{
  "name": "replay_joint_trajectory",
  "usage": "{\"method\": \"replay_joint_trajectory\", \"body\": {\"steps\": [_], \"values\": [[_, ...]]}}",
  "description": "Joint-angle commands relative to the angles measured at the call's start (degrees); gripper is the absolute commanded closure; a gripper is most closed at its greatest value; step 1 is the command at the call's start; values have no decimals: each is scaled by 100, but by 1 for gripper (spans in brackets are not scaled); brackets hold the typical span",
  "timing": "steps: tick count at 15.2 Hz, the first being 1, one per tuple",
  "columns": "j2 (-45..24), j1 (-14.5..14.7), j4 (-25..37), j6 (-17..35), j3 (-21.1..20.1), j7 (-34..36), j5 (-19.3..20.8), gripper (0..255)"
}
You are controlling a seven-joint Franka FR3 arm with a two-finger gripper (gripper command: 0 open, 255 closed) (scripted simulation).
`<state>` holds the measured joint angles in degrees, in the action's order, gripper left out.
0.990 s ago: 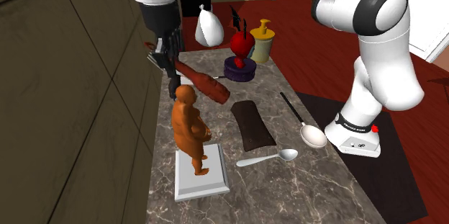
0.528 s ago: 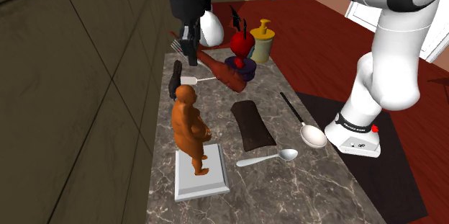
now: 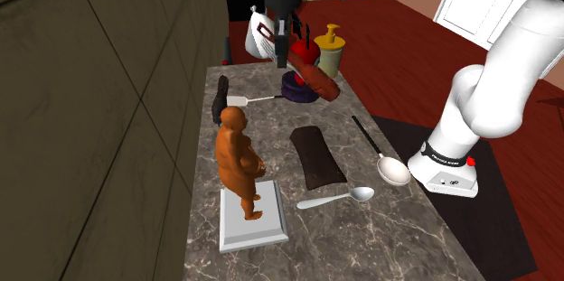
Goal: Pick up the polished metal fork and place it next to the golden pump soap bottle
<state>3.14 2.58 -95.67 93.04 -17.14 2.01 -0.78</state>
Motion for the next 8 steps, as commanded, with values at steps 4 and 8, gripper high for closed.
{"method": "replay_joint_trajectory", "body": {"steps": [4,8], "values": [[938,-258,-1004,87,395,-697,-203,255],[1578,-401,-1638,74,735,-1203,-239,255]]}}
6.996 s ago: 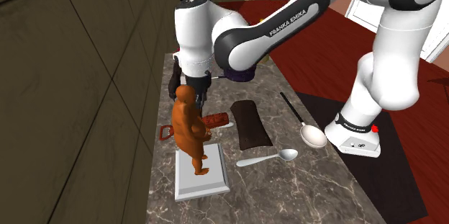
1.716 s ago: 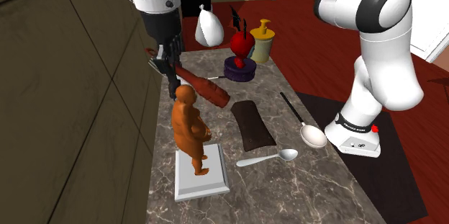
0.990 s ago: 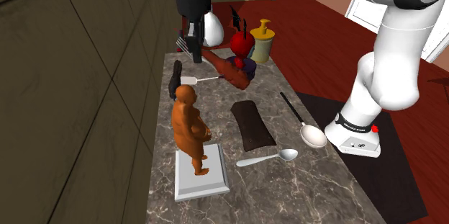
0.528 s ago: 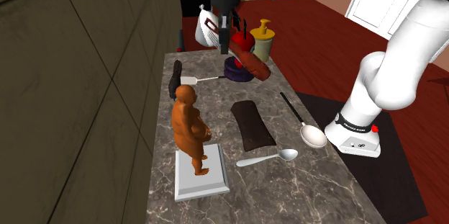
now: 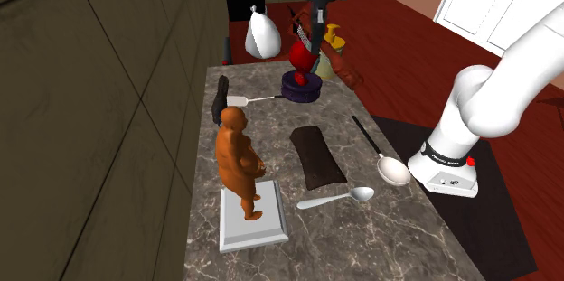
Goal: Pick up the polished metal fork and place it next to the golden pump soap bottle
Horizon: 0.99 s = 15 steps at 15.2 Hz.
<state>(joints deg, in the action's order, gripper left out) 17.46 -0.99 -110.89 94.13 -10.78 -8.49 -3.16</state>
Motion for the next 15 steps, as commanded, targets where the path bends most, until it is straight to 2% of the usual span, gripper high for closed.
{"method": "replay_joint_trajectory", "body": {"steps": [1,7,12,15], "values": [[294,-78,-256,-45,187,-278,5,255],[1084,-291,-952,-159,745,-1021,152,255],[1652,-513,-1380,-301,1286,-1702,422,255],[1702,-513,-1651,-80,1291,-1700,426,255]]}}
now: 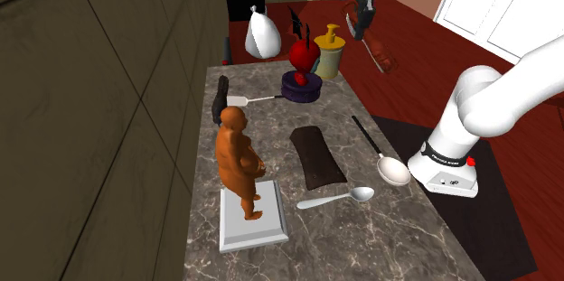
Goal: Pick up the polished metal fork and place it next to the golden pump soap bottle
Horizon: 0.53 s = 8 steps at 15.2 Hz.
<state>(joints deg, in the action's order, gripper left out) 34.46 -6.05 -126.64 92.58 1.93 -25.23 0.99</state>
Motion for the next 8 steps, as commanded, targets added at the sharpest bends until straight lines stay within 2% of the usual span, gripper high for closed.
{"method": "replay_joint_trajectory", "body": {"steps": [1,8], "values": [[17,-7,-165,149,21,-26,12,255],[86,-12,-755,671,28,-24,20,255]]}}
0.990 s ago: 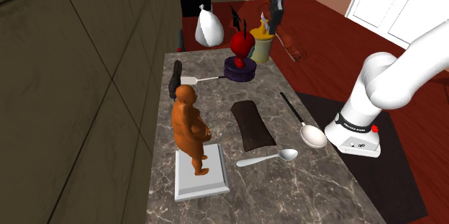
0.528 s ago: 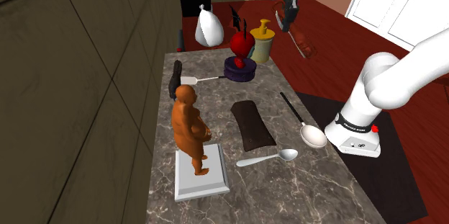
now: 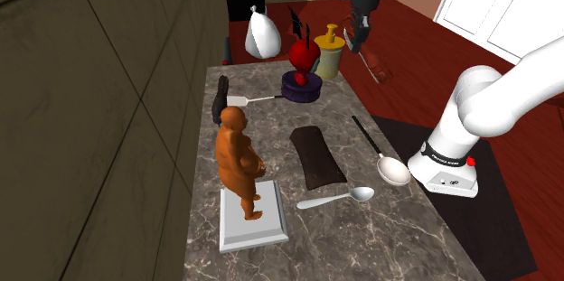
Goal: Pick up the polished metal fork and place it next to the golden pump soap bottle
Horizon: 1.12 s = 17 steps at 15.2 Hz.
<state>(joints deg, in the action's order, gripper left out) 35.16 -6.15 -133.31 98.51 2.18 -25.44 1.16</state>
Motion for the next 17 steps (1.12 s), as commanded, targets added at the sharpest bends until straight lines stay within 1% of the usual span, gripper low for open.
{"method": "replay_joint_trajectory", "body": {"steps": [1,17], "values": [[19,-2,-169,153,4,-2,4,255],[-91,-11,-1328,1423,29,-1,22,255]]}}
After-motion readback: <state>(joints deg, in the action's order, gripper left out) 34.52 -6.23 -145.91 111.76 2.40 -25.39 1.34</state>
